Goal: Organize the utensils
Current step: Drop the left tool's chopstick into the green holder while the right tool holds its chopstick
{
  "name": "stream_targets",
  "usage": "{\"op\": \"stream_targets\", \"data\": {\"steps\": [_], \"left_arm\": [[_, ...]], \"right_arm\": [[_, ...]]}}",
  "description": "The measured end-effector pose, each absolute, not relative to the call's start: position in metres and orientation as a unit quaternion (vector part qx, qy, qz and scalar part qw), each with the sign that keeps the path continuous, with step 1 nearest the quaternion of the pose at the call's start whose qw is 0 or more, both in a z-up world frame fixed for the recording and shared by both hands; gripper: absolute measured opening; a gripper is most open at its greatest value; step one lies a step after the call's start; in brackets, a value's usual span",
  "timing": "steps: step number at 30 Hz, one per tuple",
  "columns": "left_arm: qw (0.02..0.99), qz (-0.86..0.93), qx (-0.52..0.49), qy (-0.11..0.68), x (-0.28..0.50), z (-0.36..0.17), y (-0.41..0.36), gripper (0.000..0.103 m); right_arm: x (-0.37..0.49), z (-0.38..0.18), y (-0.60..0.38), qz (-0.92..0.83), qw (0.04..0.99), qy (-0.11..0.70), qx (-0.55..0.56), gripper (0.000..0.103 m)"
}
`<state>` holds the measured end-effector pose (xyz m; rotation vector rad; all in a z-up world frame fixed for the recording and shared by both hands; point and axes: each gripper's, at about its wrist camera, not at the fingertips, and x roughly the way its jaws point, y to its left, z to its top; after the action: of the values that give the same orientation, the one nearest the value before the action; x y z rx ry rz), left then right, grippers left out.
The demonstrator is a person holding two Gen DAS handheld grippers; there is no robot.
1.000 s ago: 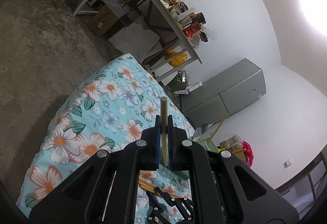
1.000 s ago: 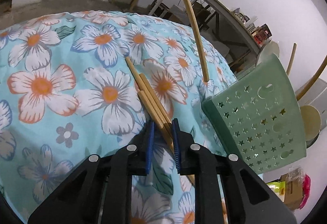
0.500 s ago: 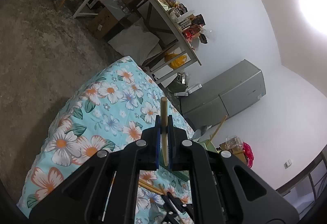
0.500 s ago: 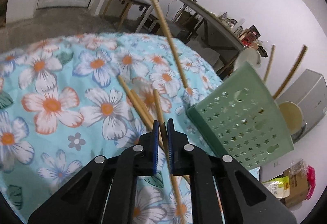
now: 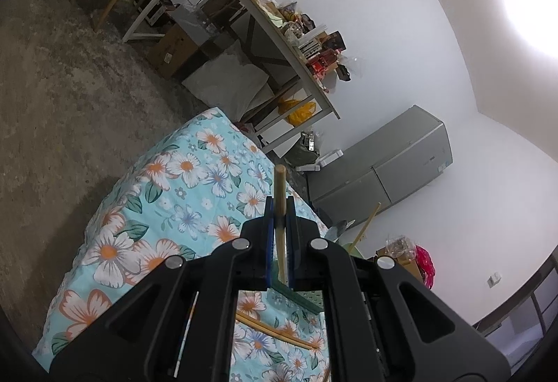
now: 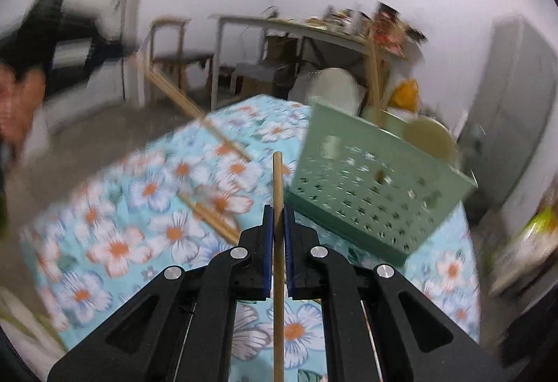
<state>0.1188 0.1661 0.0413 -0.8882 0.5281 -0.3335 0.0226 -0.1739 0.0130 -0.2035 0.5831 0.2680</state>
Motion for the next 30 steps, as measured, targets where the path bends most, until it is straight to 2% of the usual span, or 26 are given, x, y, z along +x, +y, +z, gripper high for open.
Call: {"op": "stream_targets", "data": {"steps": [4, 10, 21, 30], "left_arm": [[0.862, -0.163, -0.414, 0.244, 0.115, 0.047, 0.165, 0.004], [0.867, -0.200, -0.396, 0.225, 0.111, 0.068, 0.156, 0.004], [0.884, -0.340, -0.301, 0.108, 0.098, 0.170, 0.089, 0.004], [0.917, -0.343, -0.183, 0.089, 0.126, 0.201, 0.002, 0.004]], "right_arm": [[0.023, 0.026, -0.218, 0.134, 0.950, 0.283, -0.005, 0.006], [0.018, 0.051, -0.247, 0.132, 0.960, 0.242, 0.056, 0.006], [0.004, 0.080, -0.271, 0.129, 0.970, 0.187, 0.087, 0.006], [0.005, 0.081, -0.269, 0.132, 0.971, 0.182, 0.082, 0.006]]}}
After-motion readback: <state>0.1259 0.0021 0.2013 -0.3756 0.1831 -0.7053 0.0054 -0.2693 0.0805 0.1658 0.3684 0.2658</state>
